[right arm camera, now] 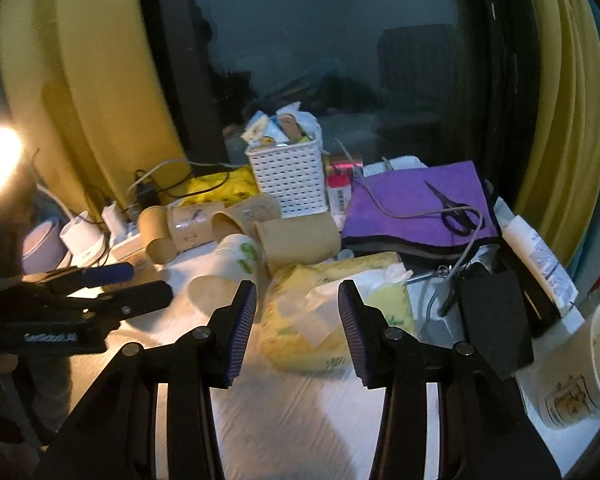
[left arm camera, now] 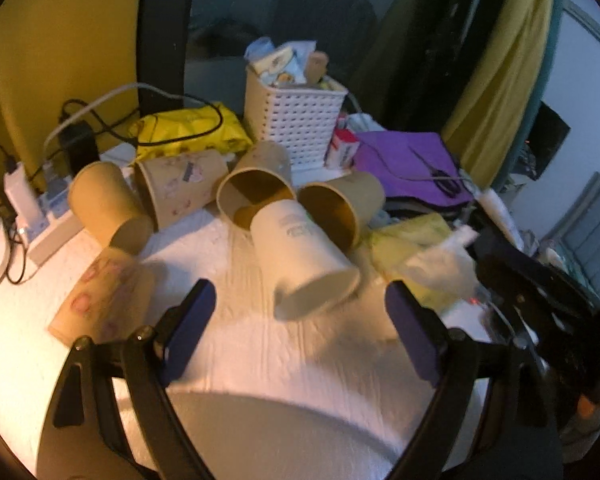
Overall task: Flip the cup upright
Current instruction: 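Move the left tool toward the white paper cup lying on its side, then close the left gripper on the white cup's body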
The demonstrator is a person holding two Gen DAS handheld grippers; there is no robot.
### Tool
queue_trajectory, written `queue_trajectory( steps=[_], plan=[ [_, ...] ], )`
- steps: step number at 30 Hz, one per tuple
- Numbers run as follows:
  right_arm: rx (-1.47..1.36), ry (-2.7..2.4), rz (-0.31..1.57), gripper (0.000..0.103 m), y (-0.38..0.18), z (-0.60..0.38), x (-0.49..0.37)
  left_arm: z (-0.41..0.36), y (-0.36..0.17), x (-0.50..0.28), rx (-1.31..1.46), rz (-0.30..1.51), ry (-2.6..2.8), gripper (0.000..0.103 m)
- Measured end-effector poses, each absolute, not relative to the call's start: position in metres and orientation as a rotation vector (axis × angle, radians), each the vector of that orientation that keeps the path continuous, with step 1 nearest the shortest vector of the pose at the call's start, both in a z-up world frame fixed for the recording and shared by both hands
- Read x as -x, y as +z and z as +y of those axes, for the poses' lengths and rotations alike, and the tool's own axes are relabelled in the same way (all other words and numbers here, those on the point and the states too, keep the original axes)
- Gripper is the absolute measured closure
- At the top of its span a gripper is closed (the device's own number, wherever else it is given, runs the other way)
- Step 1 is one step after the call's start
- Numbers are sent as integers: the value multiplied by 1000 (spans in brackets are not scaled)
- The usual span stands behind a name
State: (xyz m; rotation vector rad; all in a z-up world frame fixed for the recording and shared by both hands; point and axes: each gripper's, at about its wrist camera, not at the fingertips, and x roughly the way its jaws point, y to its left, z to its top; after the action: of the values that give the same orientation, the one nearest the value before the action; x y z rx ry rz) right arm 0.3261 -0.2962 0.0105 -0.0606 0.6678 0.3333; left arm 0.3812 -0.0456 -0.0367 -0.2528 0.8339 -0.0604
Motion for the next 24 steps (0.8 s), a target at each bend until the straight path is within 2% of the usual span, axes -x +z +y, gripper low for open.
queue_trajectory(
  steps=[10,17,20,22,24],
  plan=[
    [18,349,698,58,-4,-308,-358,-44,-78,-445,336,965,-31,15],
    [5,364,709,58,-6,-310,-359,-40,-91,-458,386,1021,-80,16],
    [-1,364,713,58,-7,-311,-355,-43,-88,-454,340,1026,-105,27],
    [-5,362,716,58,-7,-309,-353,-46,-84,-447,314,1031,-126,40],
    [-8,362,717,58,-6,-307,-347,-48,-83,-441,298,1039,-149,40]
  ],
)
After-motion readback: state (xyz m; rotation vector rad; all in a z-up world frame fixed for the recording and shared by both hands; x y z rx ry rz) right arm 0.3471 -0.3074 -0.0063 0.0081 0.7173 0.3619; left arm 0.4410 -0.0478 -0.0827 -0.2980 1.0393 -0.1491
